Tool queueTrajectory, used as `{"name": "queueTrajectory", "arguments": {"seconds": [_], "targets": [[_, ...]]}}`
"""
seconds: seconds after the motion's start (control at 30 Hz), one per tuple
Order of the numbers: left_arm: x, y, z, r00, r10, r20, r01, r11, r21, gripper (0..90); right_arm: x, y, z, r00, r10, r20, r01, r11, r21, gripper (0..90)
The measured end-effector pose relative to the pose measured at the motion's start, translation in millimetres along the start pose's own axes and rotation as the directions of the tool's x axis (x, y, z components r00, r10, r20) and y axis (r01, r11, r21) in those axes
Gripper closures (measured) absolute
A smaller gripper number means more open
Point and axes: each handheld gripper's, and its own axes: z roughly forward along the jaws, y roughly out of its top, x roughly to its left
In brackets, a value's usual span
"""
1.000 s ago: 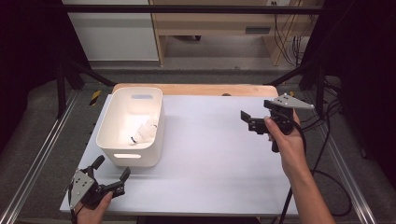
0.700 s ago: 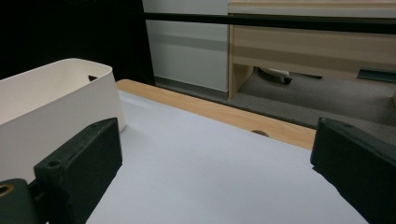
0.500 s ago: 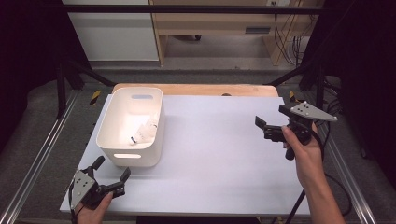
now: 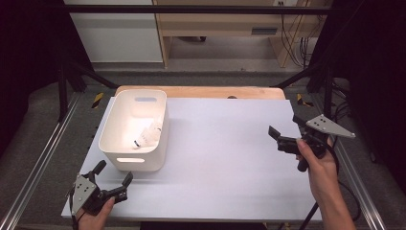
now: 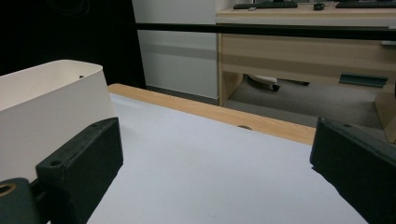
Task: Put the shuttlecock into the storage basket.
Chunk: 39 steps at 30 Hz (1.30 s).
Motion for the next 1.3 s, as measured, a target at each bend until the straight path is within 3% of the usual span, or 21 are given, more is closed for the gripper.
{"name": "queueTrajectory", "arguments": {"seconds": [0.4, 0.7, 1.3], "targets": [[0.2, 0.1, -0.7, 1.0, -0.005, 0.0, 0.005, 1.0, -0.005, 0.2, 9.2, -4.3, -15.3, 0.999, -0.043, -0.012, 0.042, 0.998, -0.043, 2.9], [-1.6, 0.4, -0.2, 1.0, 0.005, 0.008, -0.005, 1.0, -0.002, 0.1, 11.2, -12.6, -28.2, 0.9994, -0.036, -0.003, 0.036, 0.997, -0.065, 2.7], [-3.1, 1.3, -1.4, 0.9997, -0.008, 0.024, 0.008, 0.9999, -0.01, 0.2, 15.0, -54.3, -45.7, 0.9991, -0.035, 0.023, 0.037, 0.997, -0.07, 2.8]]}}
